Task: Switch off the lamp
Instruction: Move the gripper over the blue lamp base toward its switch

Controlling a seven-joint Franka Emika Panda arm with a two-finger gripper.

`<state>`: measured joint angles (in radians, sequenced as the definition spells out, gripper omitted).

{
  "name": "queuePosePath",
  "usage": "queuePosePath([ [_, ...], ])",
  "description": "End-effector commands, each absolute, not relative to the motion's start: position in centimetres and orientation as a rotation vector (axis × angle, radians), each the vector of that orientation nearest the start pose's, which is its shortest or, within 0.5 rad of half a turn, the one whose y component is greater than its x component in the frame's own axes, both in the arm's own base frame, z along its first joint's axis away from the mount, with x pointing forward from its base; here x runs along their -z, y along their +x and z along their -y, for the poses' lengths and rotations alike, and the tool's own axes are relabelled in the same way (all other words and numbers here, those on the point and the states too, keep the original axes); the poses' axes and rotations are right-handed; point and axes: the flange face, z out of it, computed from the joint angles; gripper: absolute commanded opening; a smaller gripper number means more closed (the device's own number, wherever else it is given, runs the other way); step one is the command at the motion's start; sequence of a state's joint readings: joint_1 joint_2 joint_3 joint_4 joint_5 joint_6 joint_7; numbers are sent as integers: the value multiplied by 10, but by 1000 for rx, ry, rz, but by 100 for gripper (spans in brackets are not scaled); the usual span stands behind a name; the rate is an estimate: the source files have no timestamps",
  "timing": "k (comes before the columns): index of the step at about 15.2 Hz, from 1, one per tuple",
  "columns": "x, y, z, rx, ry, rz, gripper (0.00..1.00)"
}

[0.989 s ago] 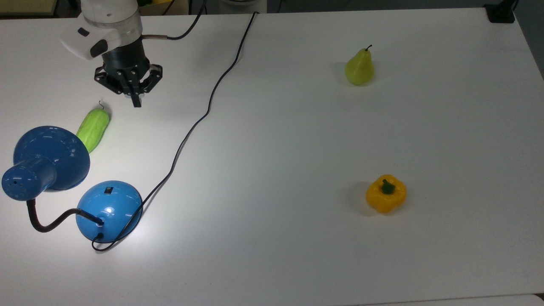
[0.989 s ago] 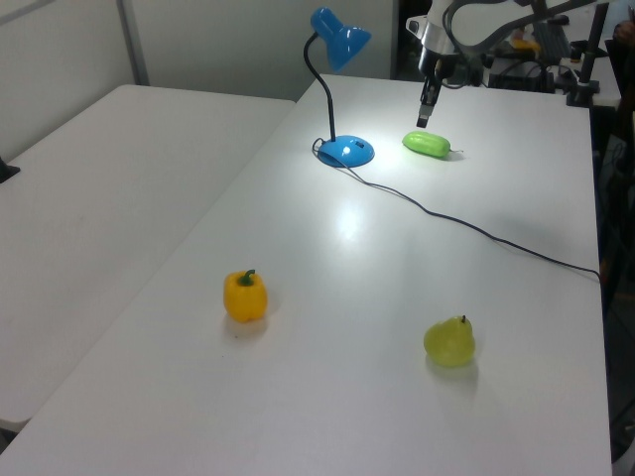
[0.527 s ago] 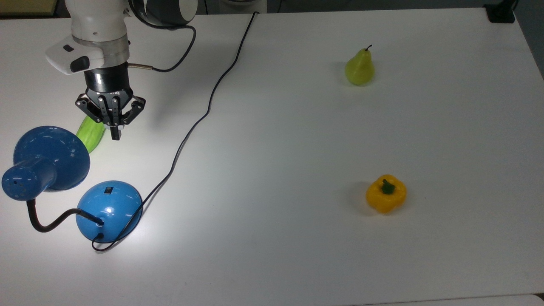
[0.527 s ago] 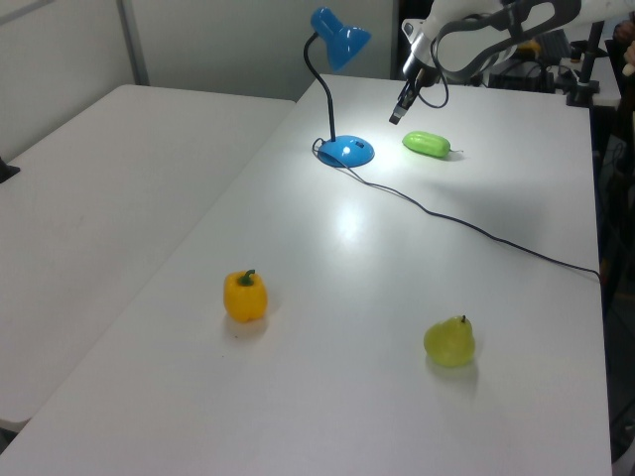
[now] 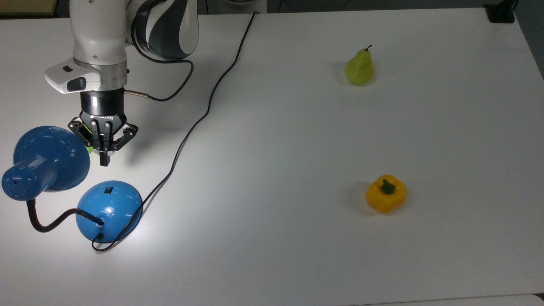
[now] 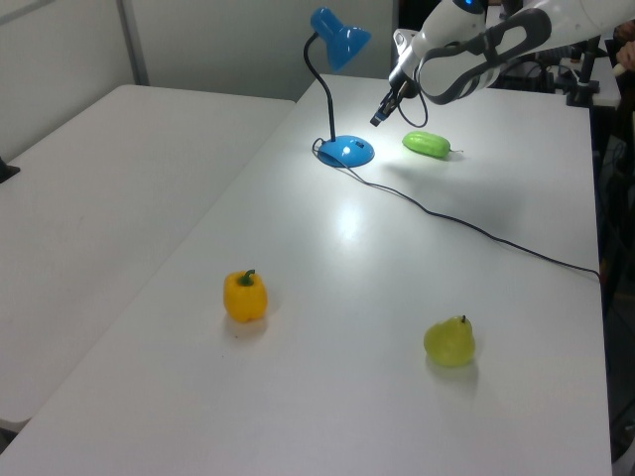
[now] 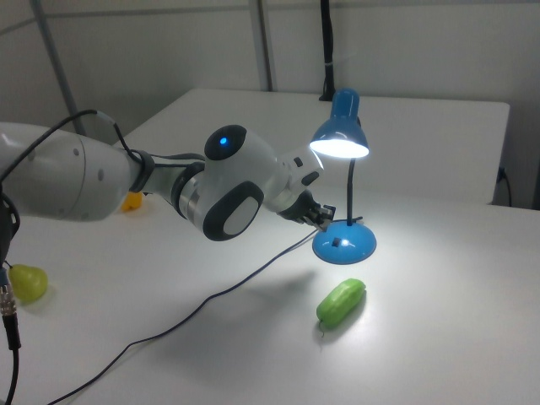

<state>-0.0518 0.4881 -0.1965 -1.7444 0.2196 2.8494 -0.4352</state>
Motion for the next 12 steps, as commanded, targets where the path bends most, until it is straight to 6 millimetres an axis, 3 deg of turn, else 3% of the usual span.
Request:
queuePosePath([
  [1, -361, 697, 172, 1099, -3124, -7, 0],
  [5, -359, 711, 177, 1150, -3063, -127, 0],
  [10, -339, 718, 180, 1137, -3048, -178, 0],
  [12, -340, 723, 180, 1168, -3042, -181, 0],
])
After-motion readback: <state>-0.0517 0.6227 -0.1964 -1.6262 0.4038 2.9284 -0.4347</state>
